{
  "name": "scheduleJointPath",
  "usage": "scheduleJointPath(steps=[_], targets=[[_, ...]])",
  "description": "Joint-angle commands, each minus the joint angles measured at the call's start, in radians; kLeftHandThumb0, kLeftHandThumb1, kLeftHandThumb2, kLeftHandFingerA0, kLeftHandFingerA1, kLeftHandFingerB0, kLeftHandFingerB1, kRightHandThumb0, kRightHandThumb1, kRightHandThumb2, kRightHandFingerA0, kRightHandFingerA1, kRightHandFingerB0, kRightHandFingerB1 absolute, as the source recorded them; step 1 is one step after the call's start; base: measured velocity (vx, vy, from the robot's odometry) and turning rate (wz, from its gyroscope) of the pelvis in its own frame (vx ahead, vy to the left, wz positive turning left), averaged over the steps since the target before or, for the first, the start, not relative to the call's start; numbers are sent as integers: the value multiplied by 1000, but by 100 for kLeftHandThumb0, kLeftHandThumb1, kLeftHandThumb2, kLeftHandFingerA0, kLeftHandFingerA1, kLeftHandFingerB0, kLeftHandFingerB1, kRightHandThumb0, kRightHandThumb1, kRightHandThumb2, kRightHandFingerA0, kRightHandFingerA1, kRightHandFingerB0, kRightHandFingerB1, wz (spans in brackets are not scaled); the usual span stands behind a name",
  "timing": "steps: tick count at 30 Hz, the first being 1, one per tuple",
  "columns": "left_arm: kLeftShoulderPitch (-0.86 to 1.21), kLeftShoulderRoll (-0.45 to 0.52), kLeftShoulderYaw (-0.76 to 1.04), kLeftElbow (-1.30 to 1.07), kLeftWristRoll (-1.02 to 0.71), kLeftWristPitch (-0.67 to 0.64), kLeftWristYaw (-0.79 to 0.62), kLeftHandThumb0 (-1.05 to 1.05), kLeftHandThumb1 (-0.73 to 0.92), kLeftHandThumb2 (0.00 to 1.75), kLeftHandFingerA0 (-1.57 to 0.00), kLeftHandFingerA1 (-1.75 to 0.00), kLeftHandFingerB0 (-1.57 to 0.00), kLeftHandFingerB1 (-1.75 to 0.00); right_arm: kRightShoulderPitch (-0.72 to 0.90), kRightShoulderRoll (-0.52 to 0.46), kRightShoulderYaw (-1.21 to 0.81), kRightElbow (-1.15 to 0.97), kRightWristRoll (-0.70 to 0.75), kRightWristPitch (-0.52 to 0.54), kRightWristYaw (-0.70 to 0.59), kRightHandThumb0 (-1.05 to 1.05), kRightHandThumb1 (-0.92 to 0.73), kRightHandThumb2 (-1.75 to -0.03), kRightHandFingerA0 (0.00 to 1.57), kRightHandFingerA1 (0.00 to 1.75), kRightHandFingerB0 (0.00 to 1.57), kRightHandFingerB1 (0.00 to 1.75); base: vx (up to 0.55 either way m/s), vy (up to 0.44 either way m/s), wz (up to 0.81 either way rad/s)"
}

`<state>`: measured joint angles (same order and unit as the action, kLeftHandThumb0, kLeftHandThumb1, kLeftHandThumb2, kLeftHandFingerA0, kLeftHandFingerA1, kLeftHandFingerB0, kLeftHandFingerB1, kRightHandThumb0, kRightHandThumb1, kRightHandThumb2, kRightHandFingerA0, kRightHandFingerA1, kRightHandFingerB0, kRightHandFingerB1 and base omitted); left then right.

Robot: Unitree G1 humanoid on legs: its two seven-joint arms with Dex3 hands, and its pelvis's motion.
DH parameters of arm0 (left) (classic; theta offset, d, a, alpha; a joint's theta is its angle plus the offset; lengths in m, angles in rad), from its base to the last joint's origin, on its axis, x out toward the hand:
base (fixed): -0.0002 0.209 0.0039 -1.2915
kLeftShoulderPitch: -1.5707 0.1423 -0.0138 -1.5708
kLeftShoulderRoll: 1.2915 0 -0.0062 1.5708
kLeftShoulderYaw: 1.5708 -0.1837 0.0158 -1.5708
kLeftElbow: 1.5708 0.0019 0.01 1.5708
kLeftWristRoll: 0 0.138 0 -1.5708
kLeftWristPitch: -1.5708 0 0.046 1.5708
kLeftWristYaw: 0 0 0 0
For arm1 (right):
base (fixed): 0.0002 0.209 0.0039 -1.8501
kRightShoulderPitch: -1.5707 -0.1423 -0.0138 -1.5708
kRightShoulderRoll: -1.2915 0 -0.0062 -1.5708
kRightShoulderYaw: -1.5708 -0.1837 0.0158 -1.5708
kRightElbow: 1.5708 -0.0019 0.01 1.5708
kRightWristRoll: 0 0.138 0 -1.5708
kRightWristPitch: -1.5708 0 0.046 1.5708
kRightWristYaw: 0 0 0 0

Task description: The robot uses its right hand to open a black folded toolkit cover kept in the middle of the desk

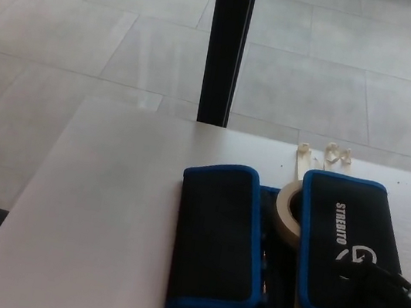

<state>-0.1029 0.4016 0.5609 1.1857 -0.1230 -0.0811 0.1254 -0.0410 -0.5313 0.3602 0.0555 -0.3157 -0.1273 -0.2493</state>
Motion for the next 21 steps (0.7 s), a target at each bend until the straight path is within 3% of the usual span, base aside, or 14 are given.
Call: scheduleJointPath(steps=[1, 7, 11, 13, 14, 15, 21], targets=[[-5, 45, 4, 22, -24, -54, 27, -48, 46, 54, -74, -71, -70, -52, -124, -150, 180, 65, -553, -130, -136, -52, -57, -57, 36, 54, 41, 39, 0, 0, 0], [-6, 45, 7, 22, -28, -53, 17, -48, 47, 55, -71, -71, -69, -52, -155, -128, 229, 74, -646, -67, -236, -47, -61, -59, 21, 54, 32, 39, 0, 0, 0], [-7, 43, 4, 21, -23, -56, 28, -45, 48, 54, -72, -70, -71, -52, -166, -74, 280, 136, -728, 52, -357, -44, -58, -59, 5, 46, 27, 38, 0, 0, 0], [-10, 46, -2, 26, -16, -52, 34, -45, 49, 55, -74, -70, -72, -52, -172, -57, 293, 163, -740, 88, -386, -43, -57, -58, 3, 42, 25, 37, 0, 0, 0], [-12, 42, -2, 26, -17, -54, 33, -44, 49, 55, -73, -70, -73, -53, -175, -45, 299, 180, -751, 121, -415, -49, -50, -69, 4, 42, 24, 43, 0, 0, 0], [-10, 42, 2, 27, -22, -61, 24, -44, 49, 55, -72, -70, -73, -54, -177, -38, 302, 191, -748, 126, -427, -40, -55, -57, 0, 41, 26, 37, 0, 0, 0], [-8, 39, 5, 19, -25, -64, 23, -46, 48, 55, -74, -73, -77, -54, -208, -10, 342, 310, -760, 188, -520, -37, -55, -57, 0, 37, 27, 38, 0, 0, 0]])
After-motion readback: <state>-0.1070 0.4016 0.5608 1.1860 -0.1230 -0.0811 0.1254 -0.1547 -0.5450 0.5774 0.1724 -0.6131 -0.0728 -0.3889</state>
